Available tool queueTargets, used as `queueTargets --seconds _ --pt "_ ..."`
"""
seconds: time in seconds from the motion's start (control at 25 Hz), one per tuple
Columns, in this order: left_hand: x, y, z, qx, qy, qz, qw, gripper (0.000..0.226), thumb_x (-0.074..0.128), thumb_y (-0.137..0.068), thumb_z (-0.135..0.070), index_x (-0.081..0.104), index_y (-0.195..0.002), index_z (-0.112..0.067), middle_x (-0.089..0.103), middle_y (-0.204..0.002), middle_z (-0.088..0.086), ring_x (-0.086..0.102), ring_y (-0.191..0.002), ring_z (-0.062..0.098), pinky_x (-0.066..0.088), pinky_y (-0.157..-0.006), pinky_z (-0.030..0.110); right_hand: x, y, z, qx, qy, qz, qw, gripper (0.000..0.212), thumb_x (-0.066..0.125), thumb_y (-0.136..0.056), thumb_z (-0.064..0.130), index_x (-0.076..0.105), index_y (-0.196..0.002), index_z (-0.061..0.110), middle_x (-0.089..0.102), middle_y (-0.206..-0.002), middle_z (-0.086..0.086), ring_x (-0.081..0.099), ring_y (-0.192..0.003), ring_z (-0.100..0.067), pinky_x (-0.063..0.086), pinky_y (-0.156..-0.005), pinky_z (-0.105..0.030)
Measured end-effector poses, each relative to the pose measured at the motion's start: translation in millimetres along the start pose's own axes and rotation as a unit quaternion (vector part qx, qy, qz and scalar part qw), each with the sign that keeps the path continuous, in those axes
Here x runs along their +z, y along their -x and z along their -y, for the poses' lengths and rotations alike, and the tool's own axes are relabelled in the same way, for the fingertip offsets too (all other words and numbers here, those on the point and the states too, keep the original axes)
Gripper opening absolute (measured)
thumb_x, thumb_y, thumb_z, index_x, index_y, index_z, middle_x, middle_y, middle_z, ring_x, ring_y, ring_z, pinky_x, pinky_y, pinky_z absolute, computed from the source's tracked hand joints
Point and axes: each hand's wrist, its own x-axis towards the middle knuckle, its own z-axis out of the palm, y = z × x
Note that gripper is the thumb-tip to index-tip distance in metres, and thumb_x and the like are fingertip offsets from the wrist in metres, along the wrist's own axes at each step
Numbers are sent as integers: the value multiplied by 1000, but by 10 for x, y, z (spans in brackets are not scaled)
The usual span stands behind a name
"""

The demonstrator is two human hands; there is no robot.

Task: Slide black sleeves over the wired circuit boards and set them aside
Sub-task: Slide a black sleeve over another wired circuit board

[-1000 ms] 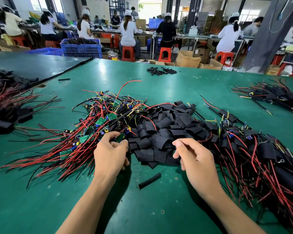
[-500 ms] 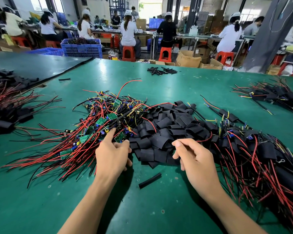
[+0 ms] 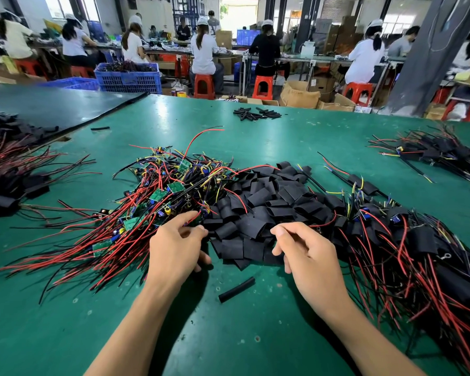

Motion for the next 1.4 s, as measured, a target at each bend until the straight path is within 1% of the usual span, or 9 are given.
queueTargets --seconds 0.32,0.56,0.76,0.88,1.0,1.12,1.2,1.28,1.4 --pt "6 48 -25 70 11 -23 997 29 55 -96 -10 63 -103 -37 72 -108 -21 66 -44 27 41 -38 20 2 4 15 2 -4 0 1000 18 62 -97 25 71 -82 31 67 -67 3 48 -48 -11 40 -49 -21" --pt "53 109 -80 146 51 14 988 34 55 -97 -7 63 -114 -35 68 -117 -26 67 -50 27 45 -47 18 1 7 38 2 -6 -1 1000 19 62 -96 24 71 -82 32 67 -67 2 48 -48 -10 40 -50 -20" --pt "161 244 -71 230 -9 15 973 41 60 -94 -5 62 -123 -35 66 -117 -31 72 -70 10 53 -68 15 -1 -1 47 11 -28 -2 1000 16 63 -96 20 73 -87 29 68 -70 2 51 -49 -11 43 -50 -19" --pt "259 334 -23 299 -118 31 947 46 64 -91 -9 60 -130 -34 72 -104 -20 68 -82 6 52 -80 20 13 -5 49 8 -49 12 999 21 65 -94 11 73 -100 30 72 -79 1 61 -57 -14 47 -57 -21" --pt "345 404 4 412 -229 50 881 45 62 -88 -14 59 -132 -22 73 -108 -7 61 -108 13 49 -90 28 51 -11 42 3 -58 42 997 51 66 -91 0 62 -127 37 73 -101 7 66 -69 -13 53 -69 -19" --pt "416 443 16 485 -242 82 836 43 66 -84 -8 62 -125 -22 72 -110 -10 57 -117 18 51 -91 37 47 -5 25 -17 -21 80 996 68 59 -91 -8 53 -139 39 68 -111 18 65 -90 -1 49 -85 -14" --pt "431 451 39 508 -234 89 824 41 67 -82 -5 67 -119 -22 71 -115 -11 58 -118 20 52 -91 40 22 -11 21 -35 10 97 995 66 55 -89 -13 59 -133 36 67 -115 16 65 -103 1 46 -89 -13" --pt "431 456 56 515 -218 86 825 35 67 -82 -5 72 -114 -20 70 -118 -11 59 -119 18 51 -94 39 9 -11 32 -42 6 90 995 62 56 -86 -16 67 -122 33 71 -108 13 68 -94 -1 48 -82 -12" --pt "431 464 52 481 -165 80 857 26 65 -83 -6 75 -104 -17 71 -116 -11 60 -117 11 48 -100 31 3 -44 42 -45 -32 29 998 45 67 -86 -10 70 -113 25 75 -104 9 70 -91 -9 51 -79 -15"
